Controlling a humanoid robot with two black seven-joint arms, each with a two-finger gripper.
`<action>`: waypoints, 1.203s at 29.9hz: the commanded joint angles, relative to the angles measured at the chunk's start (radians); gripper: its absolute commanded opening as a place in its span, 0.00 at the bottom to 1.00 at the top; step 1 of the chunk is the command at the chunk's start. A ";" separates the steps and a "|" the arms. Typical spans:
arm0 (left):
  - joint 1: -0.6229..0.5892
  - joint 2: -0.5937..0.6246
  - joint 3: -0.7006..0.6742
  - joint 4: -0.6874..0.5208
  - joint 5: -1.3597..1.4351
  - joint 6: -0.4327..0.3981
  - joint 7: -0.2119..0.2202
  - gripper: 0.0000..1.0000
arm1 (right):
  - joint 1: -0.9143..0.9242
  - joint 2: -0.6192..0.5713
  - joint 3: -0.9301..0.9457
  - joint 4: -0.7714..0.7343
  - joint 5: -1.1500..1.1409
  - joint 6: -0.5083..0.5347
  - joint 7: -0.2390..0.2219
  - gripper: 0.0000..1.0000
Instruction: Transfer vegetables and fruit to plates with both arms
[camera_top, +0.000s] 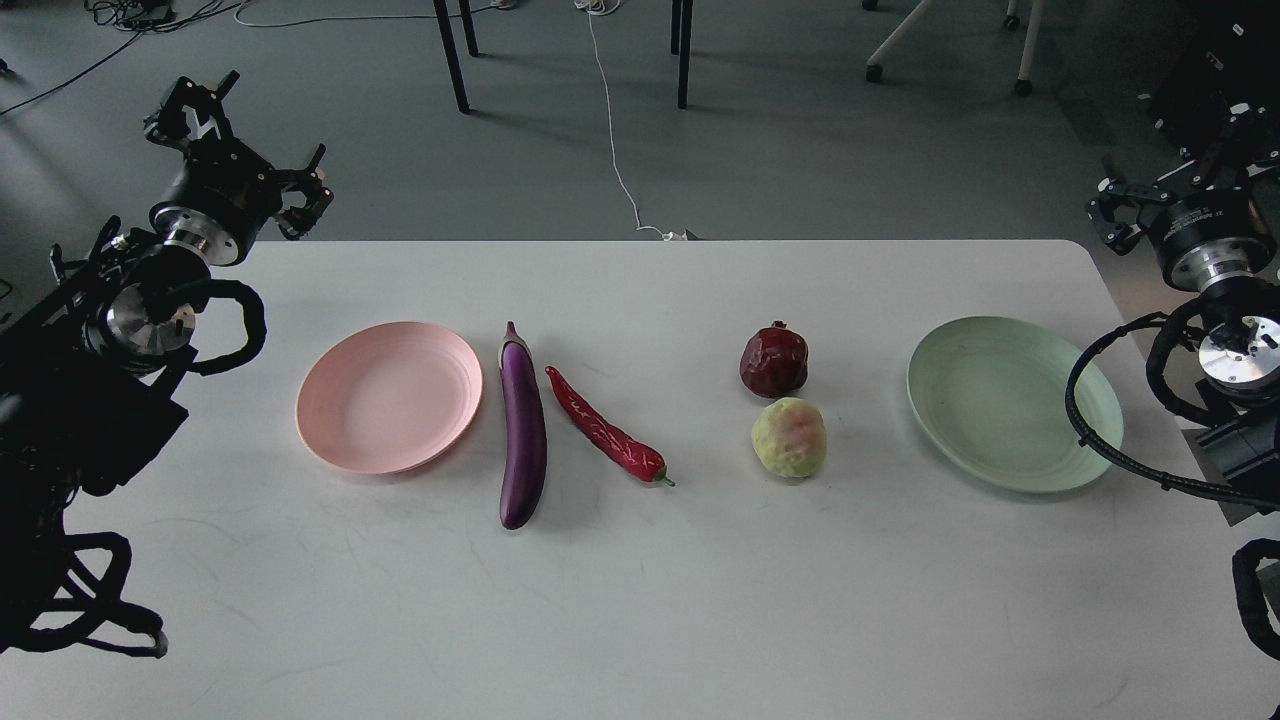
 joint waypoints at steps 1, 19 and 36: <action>0.007 -0.017 0.004 -0.003 -0.001 0.000 -0.026 0.98 | 0.002 -0.004 0.001 0.000 0.001 0.000 0.003 1.00; -0.002 -0.016 0.013 0.015 0.005 0.000 -0.094 0.98 | 0.480 -0.070 -0.626 0.163 -0.119 0.000 0.000 1.00; -0.002 0.030 0.006 0.014 -0.003 0.000 -0.094 0.98 | 0.713 0.304 -1.338 0.325 -0.769 0.000 0.002 0.99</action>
